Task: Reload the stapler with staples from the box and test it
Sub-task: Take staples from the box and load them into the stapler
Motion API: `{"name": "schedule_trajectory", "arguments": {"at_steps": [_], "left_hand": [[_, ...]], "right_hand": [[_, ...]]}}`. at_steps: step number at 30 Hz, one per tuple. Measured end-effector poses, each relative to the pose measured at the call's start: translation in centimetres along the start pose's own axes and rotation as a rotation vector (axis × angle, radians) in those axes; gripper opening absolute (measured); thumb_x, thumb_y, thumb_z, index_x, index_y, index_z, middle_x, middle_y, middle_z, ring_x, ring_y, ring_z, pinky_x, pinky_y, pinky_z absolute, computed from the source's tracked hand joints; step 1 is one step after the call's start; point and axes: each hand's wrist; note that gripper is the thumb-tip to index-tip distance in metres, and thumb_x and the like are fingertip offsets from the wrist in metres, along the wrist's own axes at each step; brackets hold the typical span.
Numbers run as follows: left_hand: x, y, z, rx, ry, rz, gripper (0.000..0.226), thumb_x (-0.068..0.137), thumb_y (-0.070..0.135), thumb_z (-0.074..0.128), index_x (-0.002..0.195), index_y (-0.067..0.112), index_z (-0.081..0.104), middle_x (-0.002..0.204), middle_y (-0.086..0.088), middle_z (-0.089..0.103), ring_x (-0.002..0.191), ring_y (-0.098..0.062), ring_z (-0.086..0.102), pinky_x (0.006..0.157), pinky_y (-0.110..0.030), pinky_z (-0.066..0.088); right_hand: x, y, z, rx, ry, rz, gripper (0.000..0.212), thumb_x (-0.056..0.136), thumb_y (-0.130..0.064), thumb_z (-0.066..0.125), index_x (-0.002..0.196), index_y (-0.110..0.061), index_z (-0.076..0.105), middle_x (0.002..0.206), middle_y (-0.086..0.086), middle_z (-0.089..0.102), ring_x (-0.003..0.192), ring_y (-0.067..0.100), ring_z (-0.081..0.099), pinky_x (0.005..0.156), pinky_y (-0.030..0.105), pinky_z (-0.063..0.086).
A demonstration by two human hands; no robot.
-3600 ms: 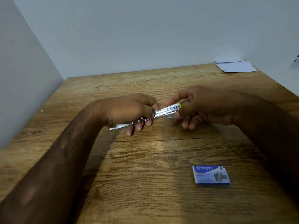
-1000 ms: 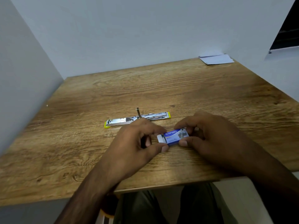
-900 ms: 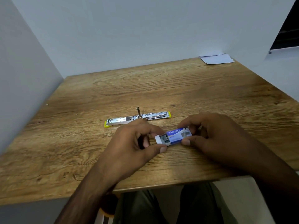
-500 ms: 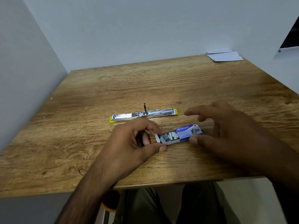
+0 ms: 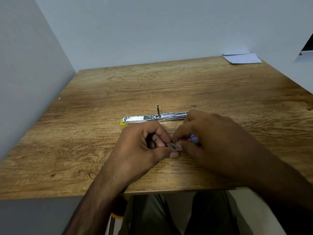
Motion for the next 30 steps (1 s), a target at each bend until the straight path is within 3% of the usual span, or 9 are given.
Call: {"name": "schedule_trajectory", "arguments": {"at_steps": [4,8,13,16,21,24,30], "left_hand": [[0.0,0.3,0.0,-0.017,0.007,-0.006,0.029,0.060,0.009,0.096,0.075,0.017,0.072,0.073,-0.014,0.071,0.072,-0.045,0.062,0.062,-0.052,0.054],[0.0,0.5,0.0,-0.023,0.000,-0.004,0.027,0.061,0.005,0.095,0.076,0.010,0.073,0.078,-0.015,0.074,0.074,-0.045,0.064,0.064,-0.054,0.054],[0.0,0.3,-0.1,-0.016,-0.002,0.002,0.026,0.060,0.004,0.095,0.073,0.009,0.073,0.080,-0.005,0.078,0.072,-0.033,0.070,0.063,-0.037,0.057],[-0.1,0.0,-0.2,-0.023,0.000,-0.007,0.027,0.059,0.005,0.096,0.072,0.013,0.073,0.081,-0.005,0.078,0.071,-0.031,0.071,0.064,-0.040,0.058],[0.0,-0.3,-0.3,0.005,-0.011,-0.014,0.027,0.060,0.003,0.094,0.072,0.015,0.073,0.078,0.002,0.078,0.059,0.000,0.063,0.055,-0.017,0.049],[0.1,-0.5,-0.3,0.035,-0.010,-0.008,0.024,0.064,0.005,0.092,0.074,0.017,0.074,0.080,0.001,0.077,0.060,-0.002,0.063,0.057,-0.018,0.049],[0.1,-0.6,-0.4,0.037,-0.012,0.006,0.023,0.067,0.001,0.089,0.076,0.017,0.075,0.078,-0.003,0.077,0.063,-0.011,0.065,0.058,-0.021,0.050]], "right_hand": [[0.5,-0.5,-0.1,-0.043,-0.018,0.033,0.023,0.087,-0.054,0.059,0.104,-0.044,0.071,0.100,-0.016,0.052,0.093,0.013,0.058,0.076,0.036,0.050],[1.1,-1.2,-0.3,-0.051,-0.017,0.091,0.024,0.082,-0.055,0.065,0.096,-0.039,0.075,0.093,-0.015,0.065,0.086,0.011,0.062,0.075,0.036,0.055],[1.8,-1.5,-0.3,-0.066,-0.018,0.164,0.024,0.076,-0.053,0.070,0.089,-0.033,0.073,0.090,-0.010,0.068,0.085,0.015,0.064,0.076,0.036,0.057],[2.3,-1.5,-0.3,-0.047,-0.046,0.200,0.023,0.077,-0.049,0.073,0.090,-0.030,0.073,0.091,-0.006,0.070,0.087,0.018,0.066,0.078,0.038,0.059],[2.1,-1.7,-0.5,0.004,-0.056,0.217,0.026,0.066,-0.054,0.076,0.079,-0.032,0.074,0.077,-0.012,0.070,0.077,0.011,0.065,0.071,0.035,0.058],[1.8,-1.9,-0.4,0.023,-0.009,0.228,0.024,0.063,-0.054,0.075,0.072,-0.033,0.074,0.069,-0.014,0.069,0.070,0.005,0.064,0.065,0.030,0.056],[1.7,-1.9,-0.1,0.052,0.051,0.244,0.027,0.058,-0.057,0.069,0.069,-0.032,0.072,0.067,-0.015,0.068,0.068,0.004,0.064,0.066,0.034,0.059]]}}
Point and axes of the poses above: each hand's wrist, its own x-axis towards the middle knuckle, its own z-axis out of the palm, y = z × x
